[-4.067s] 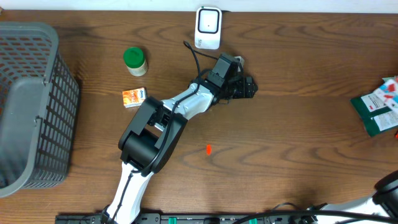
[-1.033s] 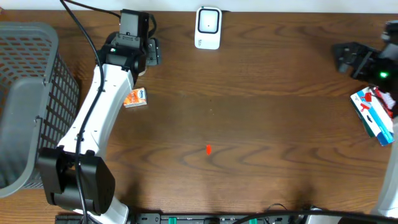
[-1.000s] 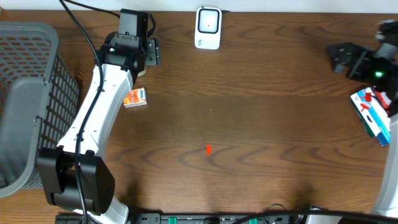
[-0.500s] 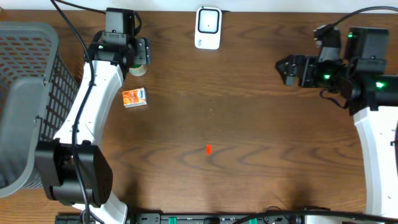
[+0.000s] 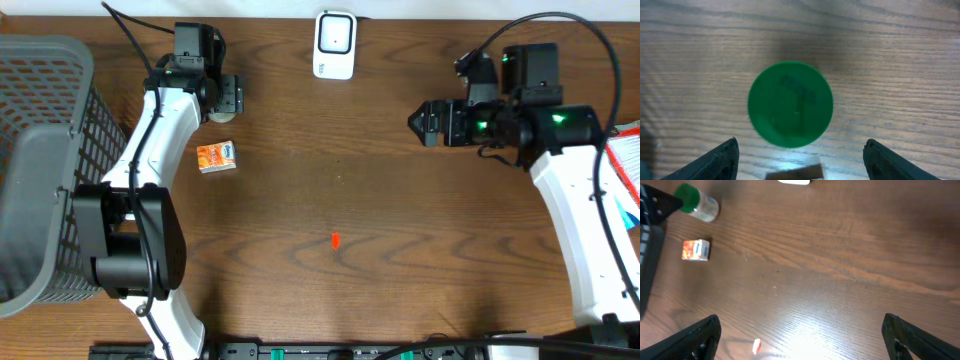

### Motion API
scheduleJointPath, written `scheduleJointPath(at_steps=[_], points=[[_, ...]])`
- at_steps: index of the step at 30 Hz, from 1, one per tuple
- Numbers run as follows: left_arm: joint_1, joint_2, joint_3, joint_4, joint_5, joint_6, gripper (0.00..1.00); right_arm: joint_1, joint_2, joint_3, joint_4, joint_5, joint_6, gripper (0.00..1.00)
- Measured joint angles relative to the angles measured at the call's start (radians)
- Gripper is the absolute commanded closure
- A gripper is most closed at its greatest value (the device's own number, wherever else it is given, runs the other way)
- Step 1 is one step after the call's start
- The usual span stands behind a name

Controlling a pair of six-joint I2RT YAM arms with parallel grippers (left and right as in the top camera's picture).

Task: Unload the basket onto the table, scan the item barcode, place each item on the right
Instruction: 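Position the left gripper above the green-capped jar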

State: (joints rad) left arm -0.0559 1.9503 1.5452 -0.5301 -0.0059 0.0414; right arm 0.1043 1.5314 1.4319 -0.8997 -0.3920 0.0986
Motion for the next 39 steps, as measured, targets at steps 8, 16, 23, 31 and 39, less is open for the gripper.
scheduleJointPath(at_steps=[8, 16, 23, 31, 39], points=[[0.0, 0.043, 0.0, 0.042, 0.009, 0.016, 0.21, 0.032, 0.024, -0.093, 0.077, 0.004, 0.024, 0.01], [0.0, 0.058, 0.0, 0.095, 0.009, 0.016, 0.21, 0.058, 0.025, -0.1, 0.108, 0.004, 0.027, 0.01], [0.008, 0.058, 0.0, 0.111, 0.013, 0.008, 0.21, 0.058, 0.025, -0.1, 0.109, 0.004, 0.031, 0.01], [0.035, 0.058, 0.0, 0.107, 0.019, -0.02, 0.02, 0.058, 0.024, -0.1, 0.109, 0.004, 0.031, 0.01], [0.035, 0.058, 0.0, 0.108, 0.023, -0.023, 0.02, 0.058, 0.024, -0.1, 0.109, 0.004, 0.031, 0.01]])
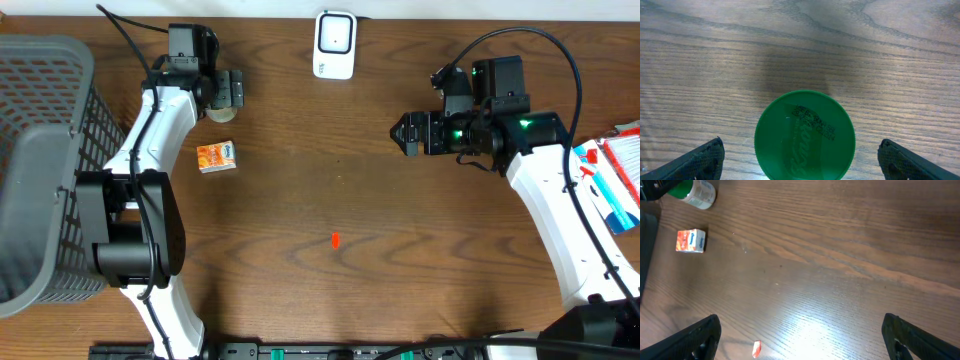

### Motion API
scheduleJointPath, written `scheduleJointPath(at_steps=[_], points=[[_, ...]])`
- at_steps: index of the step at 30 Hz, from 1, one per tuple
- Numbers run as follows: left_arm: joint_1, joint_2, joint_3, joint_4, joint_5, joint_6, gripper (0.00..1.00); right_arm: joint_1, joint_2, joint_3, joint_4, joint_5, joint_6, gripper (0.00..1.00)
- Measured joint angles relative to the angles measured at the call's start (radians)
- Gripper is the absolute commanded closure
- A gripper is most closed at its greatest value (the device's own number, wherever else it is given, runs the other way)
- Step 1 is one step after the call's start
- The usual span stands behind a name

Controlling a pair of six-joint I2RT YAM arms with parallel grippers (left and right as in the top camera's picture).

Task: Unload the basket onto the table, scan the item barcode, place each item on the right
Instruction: 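Position the left gripper above the green-capped jar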

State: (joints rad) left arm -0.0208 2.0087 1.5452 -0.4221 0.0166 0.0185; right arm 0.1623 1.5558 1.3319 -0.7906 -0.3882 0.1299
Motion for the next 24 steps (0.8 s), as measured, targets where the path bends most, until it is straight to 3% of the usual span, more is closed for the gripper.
scheduleJointPath(at_steps=[24], points=[[0.0, 0.034, 0.0, 0.063, 0.038, 0.0, 0.02, 0.0, 0.0, 0.0, 0.003, 0.0, 0.0, 0.02]])
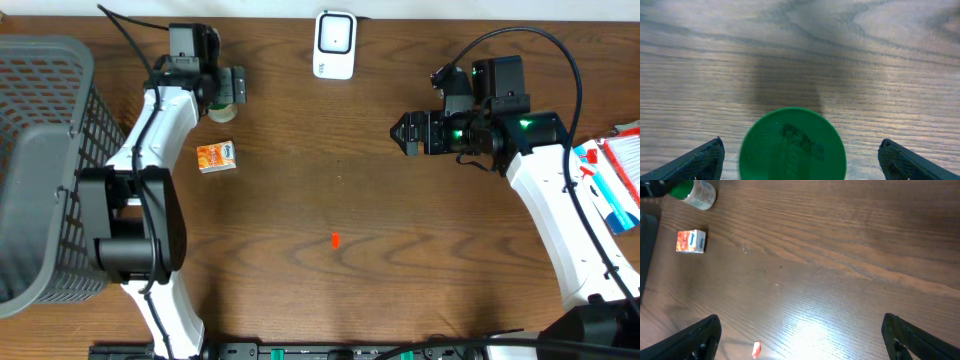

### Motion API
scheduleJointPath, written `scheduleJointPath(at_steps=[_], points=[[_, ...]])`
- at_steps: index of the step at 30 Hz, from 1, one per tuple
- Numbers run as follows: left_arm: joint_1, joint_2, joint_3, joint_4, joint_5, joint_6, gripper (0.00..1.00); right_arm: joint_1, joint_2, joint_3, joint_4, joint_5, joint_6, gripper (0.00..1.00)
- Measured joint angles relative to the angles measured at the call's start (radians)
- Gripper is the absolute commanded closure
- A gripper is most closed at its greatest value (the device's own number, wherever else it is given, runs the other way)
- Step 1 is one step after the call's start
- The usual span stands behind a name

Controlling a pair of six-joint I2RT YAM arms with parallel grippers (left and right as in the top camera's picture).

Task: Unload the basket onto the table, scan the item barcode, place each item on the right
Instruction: 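Position the left gripper above the green-capped jar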

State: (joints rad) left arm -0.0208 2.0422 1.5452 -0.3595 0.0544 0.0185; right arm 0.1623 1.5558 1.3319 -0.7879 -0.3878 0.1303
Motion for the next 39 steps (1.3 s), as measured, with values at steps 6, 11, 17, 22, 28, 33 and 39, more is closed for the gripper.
scheduleJointPath(at_steps=[6, 11, 17, 22, 28, 33, 39], points=[[0.0, 0.04, 0.0, 0.004, 0.012, 0.0, 0.02, 0.0, 0.0, 0.0, 0.0, 0.003, 0.0, 0.01], [0.0, 0.044, 0.0, 0.015, 0.018, -0.012, 0.19, 0.0, 0.0, 0.0, 0.0, 0.008, 0.0, 0.01], [0.0, 0.044, 0.0, 0.027, 0.019, -0.014, 0.19, 0.0, 0.0, 0.0, 0.0, 0.011, 0.003, 0.01], [0.0, 0.044, 0.0, 0.026, 0.019, -0.014, 0.09, 0.0, 0.0, 0.0, 0.0, 0.011, 0.011, 0.01], [0.0, 0.052, 0.0, 0.01, 0.019, -0.018, 0.03, 0.0, 0.0, 0.0, 0.0, 0.011, 0.012, 0.01], [0.0, 0.07, 0.0, 0.0, 0.019, -0.019, 0.09, 0.0, 0.0, 0.0, 0.0, 0.011, 0.012, 0.01], [0.0, 0.083, 0.0, -0.003, 0.019, -0.019, 0.29, 0.0, 0.0, 0.0, 0.0, 0.012, 0.014, 0.01]])
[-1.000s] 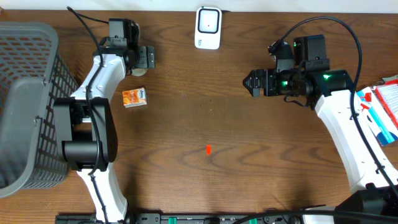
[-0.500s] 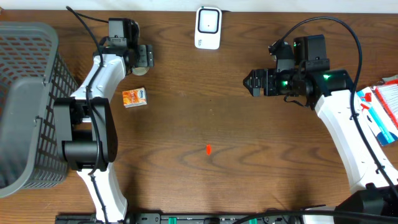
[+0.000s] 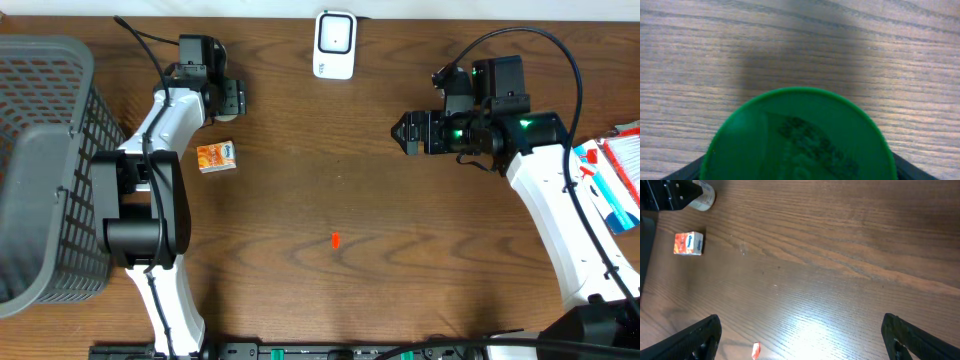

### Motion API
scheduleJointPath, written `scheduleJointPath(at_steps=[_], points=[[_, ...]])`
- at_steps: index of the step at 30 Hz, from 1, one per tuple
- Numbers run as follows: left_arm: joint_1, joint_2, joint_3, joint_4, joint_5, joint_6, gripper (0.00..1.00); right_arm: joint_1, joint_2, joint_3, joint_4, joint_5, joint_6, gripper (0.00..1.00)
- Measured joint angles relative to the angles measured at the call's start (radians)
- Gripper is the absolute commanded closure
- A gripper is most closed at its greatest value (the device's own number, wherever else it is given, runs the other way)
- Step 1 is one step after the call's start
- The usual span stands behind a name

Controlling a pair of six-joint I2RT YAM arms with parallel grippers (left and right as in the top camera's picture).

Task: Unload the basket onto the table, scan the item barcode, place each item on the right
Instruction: 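Position the left gripper above the green-capped jar, then grasp the green-capped jar with the left gripper and lift it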

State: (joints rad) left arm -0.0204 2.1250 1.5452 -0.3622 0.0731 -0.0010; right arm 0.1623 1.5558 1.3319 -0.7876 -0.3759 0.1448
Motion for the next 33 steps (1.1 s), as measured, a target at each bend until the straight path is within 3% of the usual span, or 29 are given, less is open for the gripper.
scheduleJointPath(at_steps=[6, 11, 33], points=[[0.0, 0.0, 0.0, 0.003, -0.001, 0.001, 0.35, 0.0, 0.0, 0.0, 0.0, 0.001, 0.001, 0.01], [0.0, 0.0, 0.0, 0.003, 0.0, 0.001, 0.5, 0.0, 0.0, 0.0, 0.0, 0.003, 0.001, 0.02], [0.0, -0.001, 0.0, 0.003, 0.002, -0.003, 0.54, 0.0, 0.0, 0.0, 0.022, 0.01, 0.001, 0.01]])
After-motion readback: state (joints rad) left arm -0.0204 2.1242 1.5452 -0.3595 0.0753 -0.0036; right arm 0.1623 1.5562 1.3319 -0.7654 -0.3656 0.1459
